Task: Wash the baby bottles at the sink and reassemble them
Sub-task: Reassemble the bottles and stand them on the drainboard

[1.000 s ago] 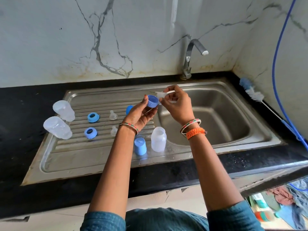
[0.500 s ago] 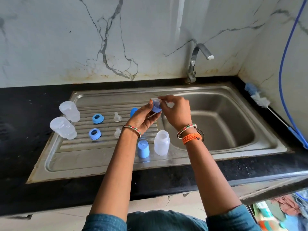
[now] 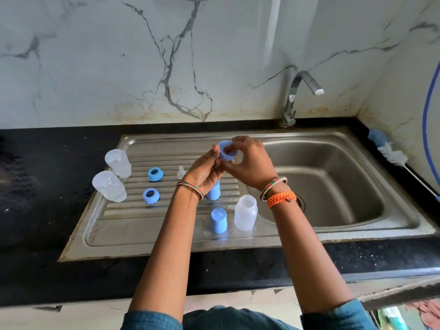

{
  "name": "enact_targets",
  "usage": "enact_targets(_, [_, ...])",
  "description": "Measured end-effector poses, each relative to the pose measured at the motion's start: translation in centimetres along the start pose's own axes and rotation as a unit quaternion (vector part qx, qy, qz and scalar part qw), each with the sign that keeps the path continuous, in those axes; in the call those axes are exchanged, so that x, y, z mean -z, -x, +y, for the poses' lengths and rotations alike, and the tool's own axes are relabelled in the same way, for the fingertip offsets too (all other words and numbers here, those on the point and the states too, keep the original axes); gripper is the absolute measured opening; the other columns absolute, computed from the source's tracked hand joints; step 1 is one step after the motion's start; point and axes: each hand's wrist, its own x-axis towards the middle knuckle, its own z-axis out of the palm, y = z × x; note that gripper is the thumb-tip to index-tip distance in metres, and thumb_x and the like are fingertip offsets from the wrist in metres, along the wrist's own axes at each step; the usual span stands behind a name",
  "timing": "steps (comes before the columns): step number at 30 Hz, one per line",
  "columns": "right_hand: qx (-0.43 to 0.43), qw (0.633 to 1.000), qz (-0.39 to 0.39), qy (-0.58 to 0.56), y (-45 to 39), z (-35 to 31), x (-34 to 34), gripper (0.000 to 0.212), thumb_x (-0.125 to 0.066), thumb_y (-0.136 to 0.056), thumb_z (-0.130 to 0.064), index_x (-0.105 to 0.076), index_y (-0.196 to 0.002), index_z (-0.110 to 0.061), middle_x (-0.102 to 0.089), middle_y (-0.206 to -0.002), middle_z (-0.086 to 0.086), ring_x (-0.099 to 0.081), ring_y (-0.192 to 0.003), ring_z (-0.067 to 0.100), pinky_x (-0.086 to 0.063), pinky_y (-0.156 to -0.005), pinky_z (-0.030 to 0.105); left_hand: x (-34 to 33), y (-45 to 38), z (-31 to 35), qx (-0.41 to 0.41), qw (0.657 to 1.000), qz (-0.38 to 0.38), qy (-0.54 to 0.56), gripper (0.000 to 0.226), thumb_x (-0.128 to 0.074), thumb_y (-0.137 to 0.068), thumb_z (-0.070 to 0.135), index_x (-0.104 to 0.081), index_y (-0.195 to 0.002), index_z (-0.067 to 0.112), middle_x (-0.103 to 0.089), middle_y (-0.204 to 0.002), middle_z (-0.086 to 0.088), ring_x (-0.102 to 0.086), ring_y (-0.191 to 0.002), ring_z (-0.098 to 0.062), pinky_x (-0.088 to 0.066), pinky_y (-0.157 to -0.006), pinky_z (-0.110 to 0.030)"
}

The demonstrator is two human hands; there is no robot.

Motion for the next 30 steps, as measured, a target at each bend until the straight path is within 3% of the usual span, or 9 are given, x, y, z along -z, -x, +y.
enact_targets(3, [0.004, 1.000, 0.008, -0.017, -0.6, -1.0, 0.4, 0.029, -0.072, -0.080, -0.033, -0.070, -0.101, -0.012, -0.069, -0.104, 0.004, -0.063, -0.097, 0.020, -0.050, -0.085, 0.036, 0.2, -0.2, 0.8, 0.013, 1.000, -0.012, 0.018, 0.034, -0.035, -0.100, 0.024, -0.061, -0.099, 0.002, -0.073, -0.083, -0.009, -0.070, -0.072, -0.010, -0.057, -0.069, -0.020])
enact_targets(6, [0.013, 0.999, 0.029, -0.026, -0.6, -1.7, 0.3, 0.028, -0.072, -0.081, -0.031, -0.070, -0.101, -0.011, -0.070, -0.101, 0.004, -0.064, -0.094, 0.020, -0.051, -0.083, 0.039, 1.0, 0.0, 1.1, 0.010, 0.998, -0.027, 0.057, 0.030, -0.034, -0.099, 0.001, -0.064, -0.099, 0.001, -0.073, -0.089, -0.012, -0.071, -0.077, -0.014, -0.057, -0.068, -0.020])
enact_targets(10, [0.018, 0.998, 0.045, -0.051, -0.5, -2.8, -0.4, 0.046, -0.075, -0.079, -0.027, -0.049, -0.111, -0.005, -0.065, -0.099, 0.010, -0.063, -0.084, 0.028, -0.052, -0.073, 0.043, 1.2, 0.4, 1.3, -0.002, 1.000, -0.022, 0.003, 0.030, -0.030, -0.095, -0.012, -0.057, -0.099, 0.002, -0.073, -0.080, -0.006, -0.071, -0.074, -0.012, -0.057, -0.070, -0.018])
enact_targets(13, [0.007, 0.999, 0.004, -0.049, -0.8, -3.2, -0.6, 0.063, -0.076, -0.078, -0.027, -0.046, -0.129, -0.007, -0.064, -0.105, 0.011, -0.061, -0.091, 0.024, -0.051, -0.080, 0.033, 1.3, 1.0, 2.0, 0.005, 0.999, 0.006, -0.050, 0.030, -0.032, -0.093, -0.016, -0.056, -0.091, 0.001, -0.072, -0.071, -0.004, -0.069, -0.067, -0.009, -0.055, -0.065, -0.016])
enact_targets(17, [0.025, 1.000, -0.003, -0.011, -0.7, -3.5, -1.1, 0.037, -0.077, -0.076, -0.027, -0.065, -0.103, -0.006, -0.066, -0.098, 0.009, -0.059, -0.089, 0.021, -0.047, -0.075, 0.026, 1.3, 1.2, 2.4, 0.045, 0.993, 0.067, -0.090, 0.031, -0.034, -0.090, -0.019, -0.057, -0.086, 0.002, -0.068, -0.060, -0.002, -0.066, -0.055, -0.007, -0.054, -0.055, -0.015])
enact_targets(21, [0.007, 0.998, 0.014, -0.056, -0.5, -4.2, -1.6, 0.040, -0.079, -0.074, -0.026, -0.060, -0.103, -0.007, -0.059, -0.092, -0.003, -0.055, -0.082, 0.011, -0.041, -0.062, 0.007, 1.2, 1.5, 3.3, 0.085, 0.990, 0.085, -0.075, 0.030, -0.036, -0.091, -0.018, -0.057, -0.084, 0.002, -0.066, -0.057, -0.005, -0.064, -0.050, -0.008, -0.054, -0.053, -0.015])
enact_targets(25, [0.001, 0.997, 0.010, -0.077, -0.4, -4.4, -1.9, 0.041, -0.080, -0.072, -0.023, -0.056, -0.102, -0.008, -0.057, -0.090, -0.003, -0.053, -0.078, 0.010, -0.041, -0.059, 0.004, 1.2, 1.7, 3.8, 0.091, 0.986, 0.096, -0.097, 0.030, -0.036, -0.091, -0.017, -0.057, -0.080, 0.002, -0.066, -0.057, -0.005, -0.063, -0.048, -0.008, -0.053, -0.051, -0.014])
enact_targets(27, [-0.015, 0.995, -0.019, -0.094, -0.5, -4.5, -2.1, 0.041, -0.078, -0.075, -0.026, -0.056, -0.105, -0.009, -0.058, -0.094, -0.002, -0.056, -0.083, 0.012, -0.046, -0.066, 0.010, 1.2, 1.8, 3.7, 0.083, 0.984, 0.114, -0.104, 0.030, -0.035, -0.091, -0.017, -0.056, -0.080, 0.001, -0.065, -0.061, -0.007, -0.062, -0.049, -0.009, -0.053, -0.050, -0.015])
enact_targets(30, [-0.060, 0.983, -0.090, -0.145, -0.8, -4.2, -2.1, 0.030, -0.068, -0.086, -0.024, -0.061, -0.110, -0.007, -0.063, -0.101, 0.005, -0.064, -0.093, 0.021, -0.056, -0.081, 0.034, 1.5, 1.7, 3.4, 0.042, 0.983, 0.120, -0.129, 0.027, -0.039, -0.090, -0.017, -0.058, -0.083, 0.000, -0.066, -0.069, -0.009, -0.064, -0.062, -0.015, -0.056, -0.056, -0.019])
